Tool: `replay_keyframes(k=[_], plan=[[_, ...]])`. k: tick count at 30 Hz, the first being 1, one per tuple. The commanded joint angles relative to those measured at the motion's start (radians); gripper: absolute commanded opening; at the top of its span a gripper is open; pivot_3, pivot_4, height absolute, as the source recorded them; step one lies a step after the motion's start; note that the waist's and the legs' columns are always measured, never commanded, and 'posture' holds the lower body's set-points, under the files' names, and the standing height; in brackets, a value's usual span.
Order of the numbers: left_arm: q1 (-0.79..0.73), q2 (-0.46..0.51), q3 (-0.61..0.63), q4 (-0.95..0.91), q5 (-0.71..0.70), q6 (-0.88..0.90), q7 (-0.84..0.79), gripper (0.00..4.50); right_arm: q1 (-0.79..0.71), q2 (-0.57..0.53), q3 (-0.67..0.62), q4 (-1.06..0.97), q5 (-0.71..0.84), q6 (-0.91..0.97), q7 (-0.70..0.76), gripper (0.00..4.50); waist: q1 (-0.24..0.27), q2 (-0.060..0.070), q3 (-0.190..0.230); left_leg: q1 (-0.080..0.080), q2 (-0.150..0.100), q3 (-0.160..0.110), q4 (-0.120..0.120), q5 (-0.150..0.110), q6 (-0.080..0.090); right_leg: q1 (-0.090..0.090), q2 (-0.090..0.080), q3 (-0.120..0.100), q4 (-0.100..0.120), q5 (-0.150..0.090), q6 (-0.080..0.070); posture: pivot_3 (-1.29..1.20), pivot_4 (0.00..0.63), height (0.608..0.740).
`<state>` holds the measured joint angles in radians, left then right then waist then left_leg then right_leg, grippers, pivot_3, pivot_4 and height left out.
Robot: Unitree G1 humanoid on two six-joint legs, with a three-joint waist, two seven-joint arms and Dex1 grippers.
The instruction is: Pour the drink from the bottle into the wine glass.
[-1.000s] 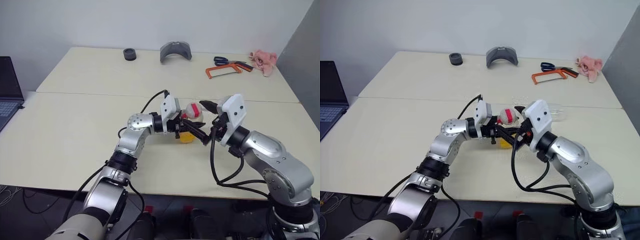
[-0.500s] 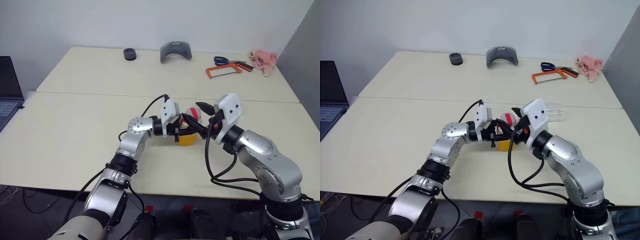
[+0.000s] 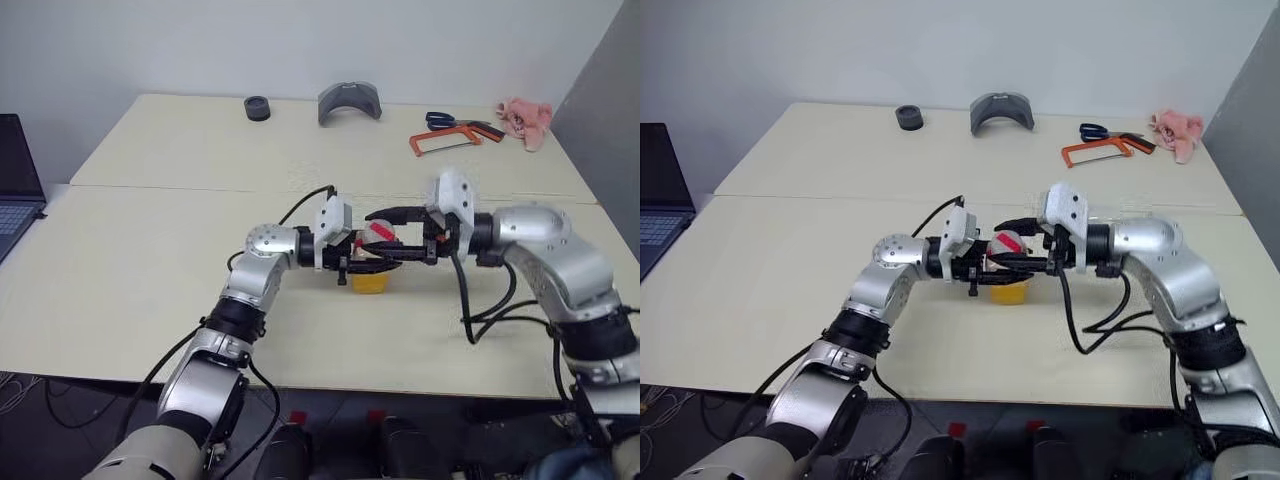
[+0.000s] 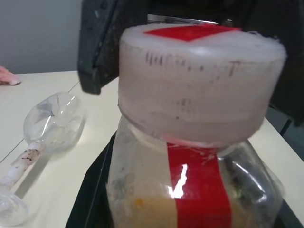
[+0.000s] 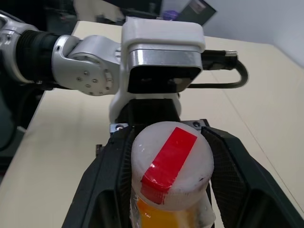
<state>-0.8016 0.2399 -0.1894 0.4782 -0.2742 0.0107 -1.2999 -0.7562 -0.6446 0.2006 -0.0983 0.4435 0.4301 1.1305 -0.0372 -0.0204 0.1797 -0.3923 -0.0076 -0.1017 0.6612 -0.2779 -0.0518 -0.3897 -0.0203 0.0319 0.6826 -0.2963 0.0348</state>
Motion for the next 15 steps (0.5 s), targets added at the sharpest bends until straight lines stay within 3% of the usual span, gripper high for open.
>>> replay_keyframes(k=[1, 5, 8, 11, 15], plan=[[-0.017, -0.007, 0.028, -0.009, -0.02, 0.006, 0.013, 1.74, -0.003, -0.008, -0.025, 0.007, -0.012, -0.004, 0.011, 2.25, 0.003, 0.0, 0.0, 0.0, 0.0, -0.001, 0.0, 0.0, 0.0, 0.0, -0.001, 0.0, 0.0, 0.0, 0.0, 0.0, 0.15, 0.74], [-0.004, -0.012, 0.04, -0.028, -0.023, 0.022, 0.048, 1.73, 0.062, 0.019, -0.097, -0.035, -0.013, -0.001, -0.102, 3.56, 0.005, 0.0, 0.0, -0.003, -0.002, -0.004, 0.001, 0.0, -0.001, -0.001, -0.003, 0.001, 0.0, 0.0, 0.0, 0.0, 0.15, 0.74], [0.012, -0.016, 0.051, -0.049, -0.028, 0.041, 0.072, 1.72, 0.184, 0.066, -0.223, -0.238, 0.07, 0.115, -0.295, 4.5, 0.008, 0.0, 0.0, -0.004, -0.002, -0.004, 0.001, 0.001, -0.003, -0.002, -0.004, 0.001, 0.0, 0.0, 0.0, 0.0, 0.15, 0.74], [0.012, -0.02, 0.059, -0.049, -0.027, 0.047, 0.083, 1.72, 0.311, 0.156, -0.268, -0.483, 0.157, 0.248, -0.501, 4.5, 0.008, 0.0, 0.0, -0.008, -0.001, -0.005, 0.001, 0.002, -0.004, -0.007, -0.004, 0.003, 0.001, 0.0, 0.0, 0.0, 0.15, 0.74], [0.002, -0.025, 0.059, -0.033, -0.024, 0.043, 0.083, 1.72, 0.4, 0.257, -0.153, -0.618, 0.035, 0.275, -0.705, 4.5, 0.003, 0.0, 0.0, -0.008, -0.002, -0.002, 0.001, 0.002, -0.004, -0.01, -0.003, 0.005, 0.006, 0.0, 0.0, 0.0, 0.15, 0.74]])
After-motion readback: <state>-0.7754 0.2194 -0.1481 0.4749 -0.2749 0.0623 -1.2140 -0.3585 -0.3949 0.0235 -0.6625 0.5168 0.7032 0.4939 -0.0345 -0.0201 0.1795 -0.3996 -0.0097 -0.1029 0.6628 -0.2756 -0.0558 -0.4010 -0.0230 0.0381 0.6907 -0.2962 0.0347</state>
